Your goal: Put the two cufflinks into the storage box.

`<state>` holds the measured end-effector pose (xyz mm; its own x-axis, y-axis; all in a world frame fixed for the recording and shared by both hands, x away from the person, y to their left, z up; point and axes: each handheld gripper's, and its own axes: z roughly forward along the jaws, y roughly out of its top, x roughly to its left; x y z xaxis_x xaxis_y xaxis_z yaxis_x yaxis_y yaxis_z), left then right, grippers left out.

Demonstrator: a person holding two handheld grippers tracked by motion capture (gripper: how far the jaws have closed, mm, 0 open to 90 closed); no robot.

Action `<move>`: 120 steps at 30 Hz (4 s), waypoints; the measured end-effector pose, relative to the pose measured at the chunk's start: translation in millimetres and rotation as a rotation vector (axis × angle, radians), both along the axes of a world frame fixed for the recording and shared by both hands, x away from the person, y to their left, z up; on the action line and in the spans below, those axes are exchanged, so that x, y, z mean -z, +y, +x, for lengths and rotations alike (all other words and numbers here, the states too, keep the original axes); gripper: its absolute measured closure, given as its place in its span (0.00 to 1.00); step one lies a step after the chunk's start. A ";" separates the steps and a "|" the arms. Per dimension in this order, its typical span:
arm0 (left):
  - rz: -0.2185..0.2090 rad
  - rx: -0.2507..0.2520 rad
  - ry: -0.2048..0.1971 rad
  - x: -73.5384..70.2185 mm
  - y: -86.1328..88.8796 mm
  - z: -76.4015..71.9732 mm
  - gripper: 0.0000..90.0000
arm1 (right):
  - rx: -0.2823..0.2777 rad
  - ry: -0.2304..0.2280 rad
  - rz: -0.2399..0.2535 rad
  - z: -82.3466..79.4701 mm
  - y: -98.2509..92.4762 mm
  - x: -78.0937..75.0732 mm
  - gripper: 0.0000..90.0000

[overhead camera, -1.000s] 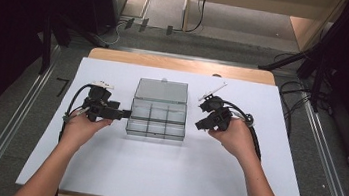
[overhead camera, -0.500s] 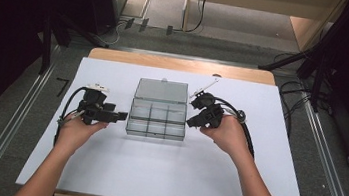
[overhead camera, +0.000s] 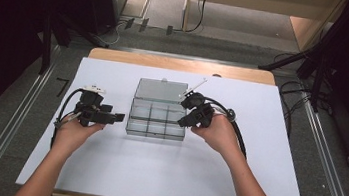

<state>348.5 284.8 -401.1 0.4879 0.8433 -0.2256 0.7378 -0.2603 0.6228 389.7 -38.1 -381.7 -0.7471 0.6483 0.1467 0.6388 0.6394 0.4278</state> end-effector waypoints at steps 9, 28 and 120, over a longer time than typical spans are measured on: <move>0.004 -0.002 0.007 2.1 1.9 0.1 0.38 | -0.032 -0.002 -0.013 -2.6 16.0 9.2 0.89; 0.016 -0.005 0.011 4.6 3.7 0.9 0.38 | -0.021 0.038 -0.067 4.1 32.1 41.7 0.89; 0.045 0.044 0.004 11.1 -15.1 18.6 0.38 | 0.255 -0.016 -0.049 72.4 -75.7 26.3 0.71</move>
